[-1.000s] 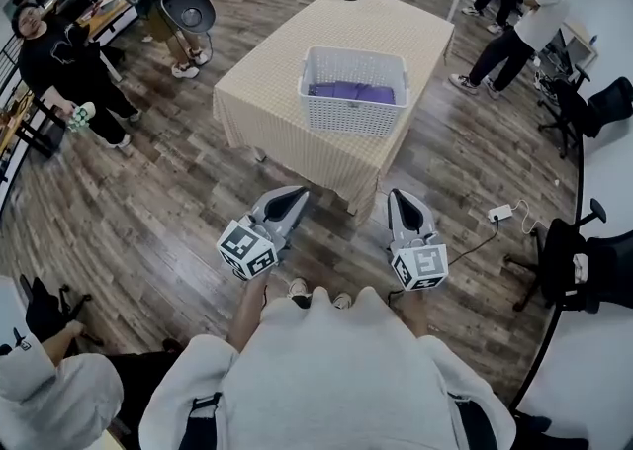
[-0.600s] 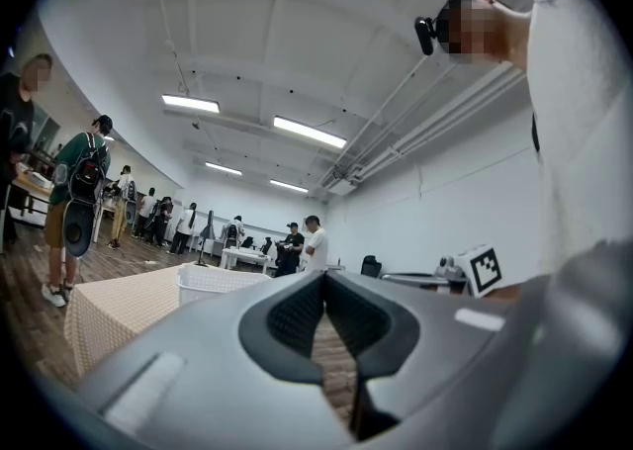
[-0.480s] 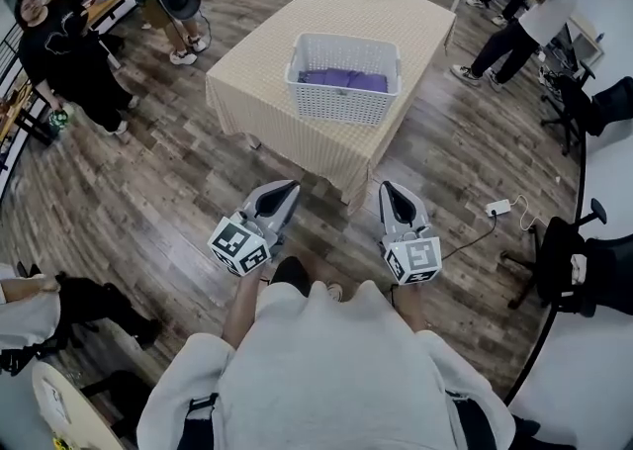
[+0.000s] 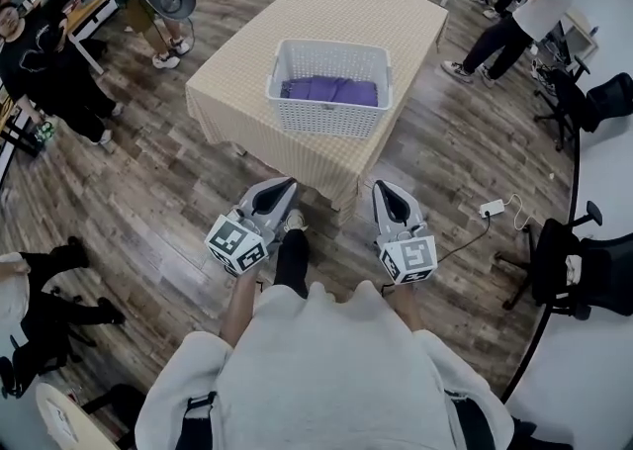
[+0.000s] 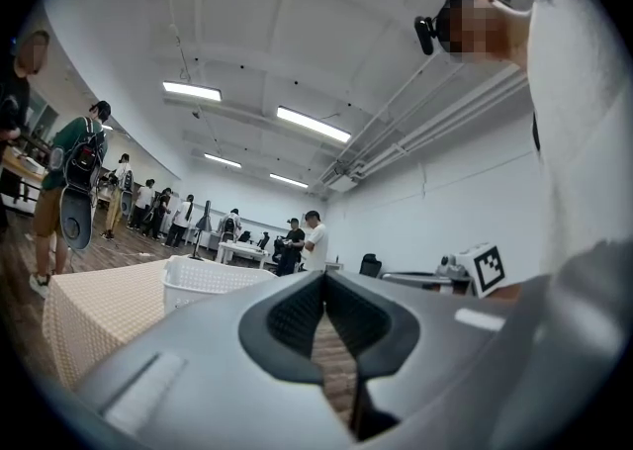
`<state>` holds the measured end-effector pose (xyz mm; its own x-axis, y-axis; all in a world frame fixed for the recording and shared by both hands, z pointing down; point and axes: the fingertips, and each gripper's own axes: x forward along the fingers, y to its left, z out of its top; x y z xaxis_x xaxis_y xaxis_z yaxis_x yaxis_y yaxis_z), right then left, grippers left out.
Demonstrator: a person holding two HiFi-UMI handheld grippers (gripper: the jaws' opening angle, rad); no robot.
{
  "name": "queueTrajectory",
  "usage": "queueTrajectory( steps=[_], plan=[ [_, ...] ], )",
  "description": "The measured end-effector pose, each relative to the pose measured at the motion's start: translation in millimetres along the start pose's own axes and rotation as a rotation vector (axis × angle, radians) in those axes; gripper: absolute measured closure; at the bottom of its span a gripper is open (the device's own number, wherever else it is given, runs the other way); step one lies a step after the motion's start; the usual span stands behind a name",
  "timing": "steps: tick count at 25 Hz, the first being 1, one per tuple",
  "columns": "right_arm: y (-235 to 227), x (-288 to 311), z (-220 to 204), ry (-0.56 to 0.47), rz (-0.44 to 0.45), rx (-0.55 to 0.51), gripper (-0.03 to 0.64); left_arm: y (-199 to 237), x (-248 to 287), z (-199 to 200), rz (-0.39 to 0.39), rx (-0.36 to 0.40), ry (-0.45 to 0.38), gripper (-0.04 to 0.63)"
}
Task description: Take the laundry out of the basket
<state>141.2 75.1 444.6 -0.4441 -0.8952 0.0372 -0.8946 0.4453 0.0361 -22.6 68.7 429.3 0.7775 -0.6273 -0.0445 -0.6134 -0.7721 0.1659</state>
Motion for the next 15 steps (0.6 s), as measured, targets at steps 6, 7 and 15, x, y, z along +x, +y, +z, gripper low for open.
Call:
queueTrajectory(
  steps=[6, 7, 15],
  plan=[
    [-40, 78, -2, 0.005, -0.031, -0.009, 0.617, 71, 64, 7, -0.042, 0.001, -0.023, 0.586],
    [-47, 94, 0, 0.005, -0.034, -0.011, 0.617, 84, 74, 12, -0.048, 0.005, -0.025, 0.586],
    [-82, 223, 28, -0.006, -0.041, -0.018, 0.617, 205, 131, 63, -0.038, 0.025, -0.053, 0.586]
  ],
)
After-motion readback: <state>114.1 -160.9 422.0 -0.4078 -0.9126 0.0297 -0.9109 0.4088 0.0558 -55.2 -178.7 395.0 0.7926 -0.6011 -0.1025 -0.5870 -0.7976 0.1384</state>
